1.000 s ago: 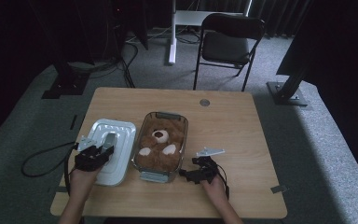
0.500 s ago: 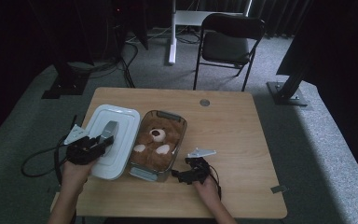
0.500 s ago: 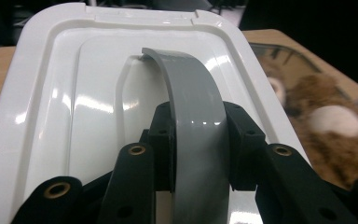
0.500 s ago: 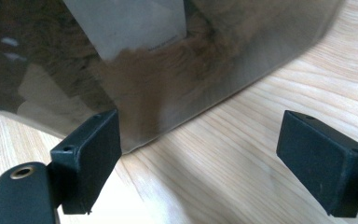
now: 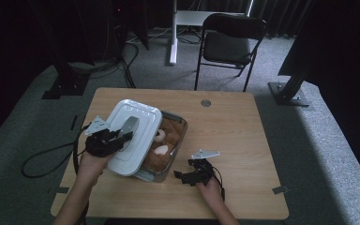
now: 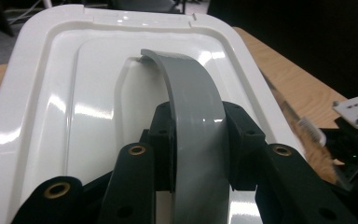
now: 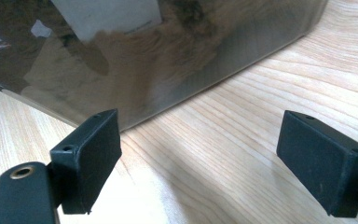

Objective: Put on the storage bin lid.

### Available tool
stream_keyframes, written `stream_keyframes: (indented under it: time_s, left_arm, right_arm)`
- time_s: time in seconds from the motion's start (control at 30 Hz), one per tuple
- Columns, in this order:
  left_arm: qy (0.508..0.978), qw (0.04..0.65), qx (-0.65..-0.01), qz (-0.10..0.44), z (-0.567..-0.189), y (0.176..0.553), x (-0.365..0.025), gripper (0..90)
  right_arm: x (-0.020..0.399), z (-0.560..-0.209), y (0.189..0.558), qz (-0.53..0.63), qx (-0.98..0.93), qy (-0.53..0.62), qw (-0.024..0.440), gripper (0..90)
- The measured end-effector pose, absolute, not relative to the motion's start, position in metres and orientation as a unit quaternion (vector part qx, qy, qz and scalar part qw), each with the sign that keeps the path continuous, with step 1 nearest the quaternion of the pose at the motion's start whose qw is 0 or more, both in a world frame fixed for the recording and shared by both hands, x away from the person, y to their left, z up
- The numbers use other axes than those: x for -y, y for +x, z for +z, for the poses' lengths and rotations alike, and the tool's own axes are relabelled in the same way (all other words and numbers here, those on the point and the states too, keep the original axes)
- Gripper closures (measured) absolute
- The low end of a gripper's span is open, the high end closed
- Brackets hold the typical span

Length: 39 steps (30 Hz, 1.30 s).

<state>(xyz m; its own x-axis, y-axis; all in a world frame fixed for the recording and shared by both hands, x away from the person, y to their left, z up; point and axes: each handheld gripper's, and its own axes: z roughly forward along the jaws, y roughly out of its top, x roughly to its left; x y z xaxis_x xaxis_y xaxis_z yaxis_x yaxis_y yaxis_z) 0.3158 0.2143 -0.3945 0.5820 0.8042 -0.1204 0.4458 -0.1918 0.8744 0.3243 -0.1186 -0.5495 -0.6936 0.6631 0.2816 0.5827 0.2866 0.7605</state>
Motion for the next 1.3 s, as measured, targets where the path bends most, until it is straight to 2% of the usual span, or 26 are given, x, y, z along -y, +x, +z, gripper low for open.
stream_keyframes:
  time_s: [0.9,1.3]
  left_arm:
    - [0.770,0.476,-0.401,0.143,-0.403,0.341,-0.144,68.9]
    - [0.776,0.463,-0.407,0.138,-0.415,0.346,-0.130,68.9]
  right_arm:
    - [0.133,-0.549,0.323,0.452,-0.796,0.399,0.059,12.8]
    - [0.137,-0.547,0.323,0.456,-0.792,0.401,0.060,12.8]
